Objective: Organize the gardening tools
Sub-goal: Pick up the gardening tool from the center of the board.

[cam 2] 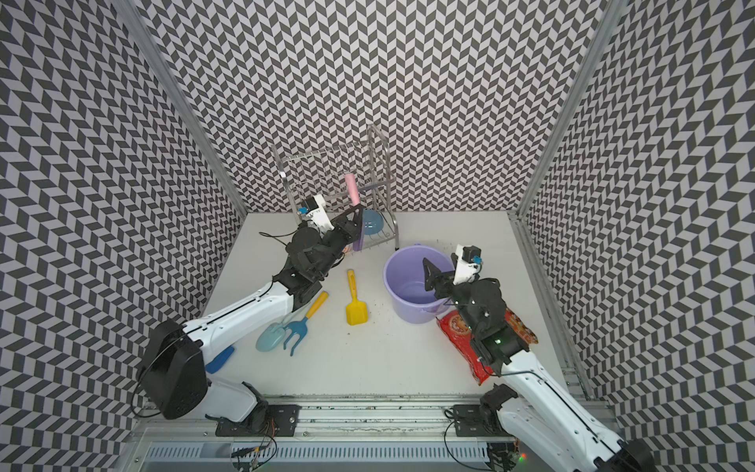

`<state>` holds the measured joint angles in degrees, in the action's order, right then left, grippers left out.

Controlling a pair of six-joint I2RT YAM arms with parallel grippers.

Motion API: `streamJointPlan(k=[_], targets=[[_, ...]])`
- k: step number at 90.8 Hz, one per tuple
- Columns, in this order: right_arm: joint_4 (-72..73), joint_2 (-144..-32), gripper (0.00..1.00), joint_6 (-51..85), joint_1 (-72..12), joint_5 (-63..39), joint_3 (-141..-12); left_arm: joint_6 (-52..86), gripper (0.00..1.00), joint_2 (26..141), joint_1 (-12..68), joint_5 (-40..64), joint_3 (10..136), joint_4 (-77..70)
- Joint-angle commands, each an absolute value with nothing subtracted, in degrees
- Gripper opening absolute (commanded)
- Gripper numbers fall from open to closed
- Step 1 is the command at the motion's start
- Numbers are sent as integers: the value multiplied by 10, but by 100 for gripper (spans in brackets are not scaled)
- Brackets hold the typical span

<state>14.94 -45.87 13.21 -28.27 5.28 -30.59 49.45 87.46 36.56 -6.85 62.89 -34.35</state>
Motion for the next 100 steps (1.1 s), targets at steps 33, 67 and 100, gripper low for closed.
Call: streamJointPlan(k=[33, 67, 100], targets=[[306, -500, 98, 29, -384, 148, -284, 666, 0, 1012, 403, 28, 741, -493], [405, -590, 100, -29, -439, 256, -290, 697, 0, 1041, 430, 36, 765, -496], [477, -644, 100, -48, -450, 321, -318, 720, 0, 1050, 436, 45, 762, -503]])
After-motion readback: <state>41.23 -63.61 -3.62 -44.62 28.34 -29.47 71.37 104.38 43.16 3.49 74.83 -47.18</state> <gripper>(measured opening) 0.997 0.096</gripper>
